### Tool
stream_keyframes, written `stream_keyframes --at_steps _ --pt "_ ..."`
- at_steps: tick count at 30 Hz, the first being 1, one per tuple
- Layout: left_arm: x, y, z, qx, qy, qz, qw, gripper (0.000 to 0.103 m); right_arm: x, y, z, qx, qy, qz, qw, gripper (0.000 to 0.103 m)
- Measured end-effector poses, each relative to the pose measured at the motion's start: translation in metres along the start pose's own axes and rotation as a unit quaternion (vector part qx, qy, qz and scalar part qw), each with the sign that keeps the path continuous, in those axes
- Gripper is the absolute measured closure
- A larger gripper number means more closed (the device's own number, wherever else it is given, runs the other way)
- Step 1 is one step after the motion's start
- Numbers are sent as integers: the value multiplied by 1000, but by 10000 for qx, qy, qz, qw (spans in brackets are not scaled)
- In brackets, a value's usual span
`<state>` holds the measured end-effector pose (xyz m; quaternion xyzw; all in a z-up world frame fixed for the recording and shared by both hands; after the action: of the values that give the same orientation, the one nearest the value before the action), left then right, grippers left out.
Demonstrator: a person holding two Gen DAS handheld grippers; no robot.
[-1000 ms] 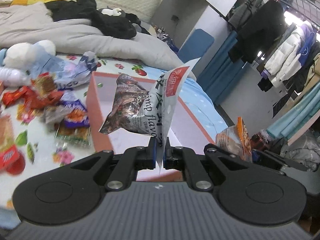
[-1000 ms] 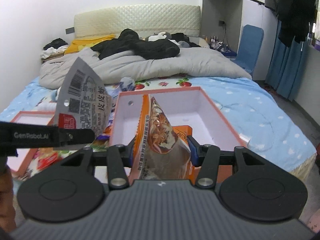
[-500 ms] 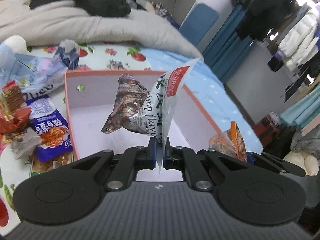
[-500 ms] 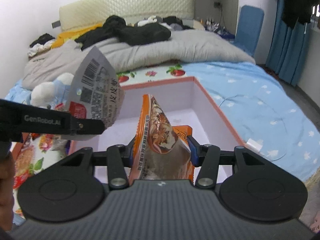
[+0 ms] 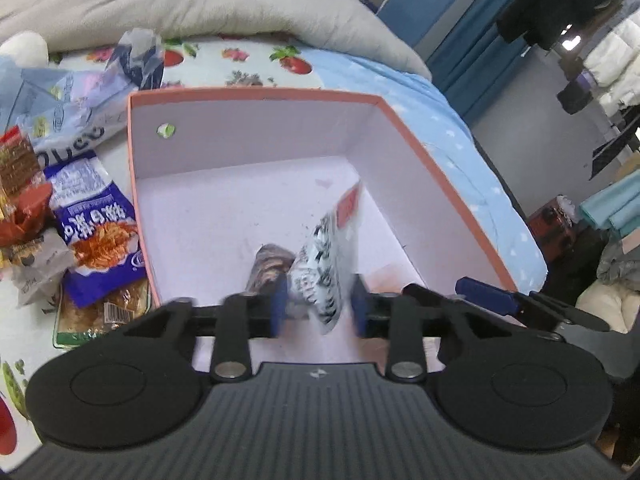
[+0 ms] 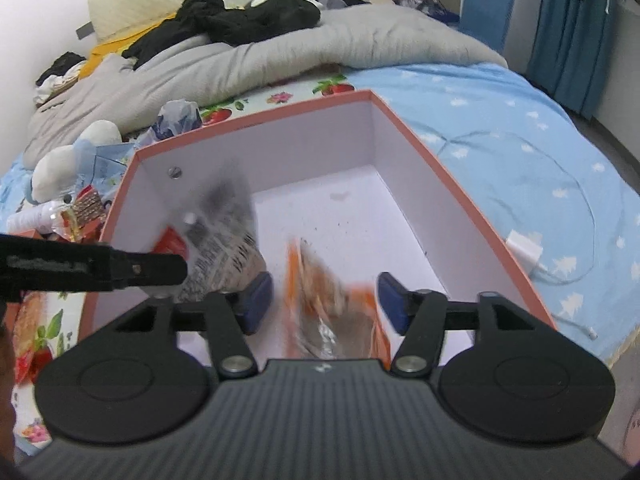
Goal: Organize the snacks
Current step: 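Open both tools to drop the bags into the deep pink box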
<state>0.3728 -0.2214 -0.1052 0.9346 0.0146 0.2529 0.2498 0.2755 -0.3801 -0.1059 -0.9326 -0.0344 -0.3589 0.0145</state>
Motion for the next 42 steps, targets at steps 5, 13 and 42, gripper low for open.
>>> stream_keyframes --at_steps 5,13,42 --pt "-7 8 -33 -70 259 162 9995 55 -5 -5 -22 -110 126 89 9998 30" --pt "-31 17 -107 -99 707 281 9970 55 -13 -22 -79 -74 508 123 9986 30" --pt "-183 -13 -283 426 1784 66 9830 54 -91 -81 -198 648 1138 -258 9911 30"
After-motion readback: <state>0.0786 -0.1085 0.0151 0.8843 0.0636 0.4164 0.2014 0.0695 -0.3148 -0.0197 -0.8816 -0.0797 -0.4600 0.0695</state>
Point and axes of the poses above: each gripper's, at about its wrist camera, not at the fingertips, and z roughly the way its jaws point, y to its right, x to its top, the point moved 1 cm from there along z, roughly the way its jaws point, and after that the axes turned 10 degrees about -z, right-handed, at the moved point
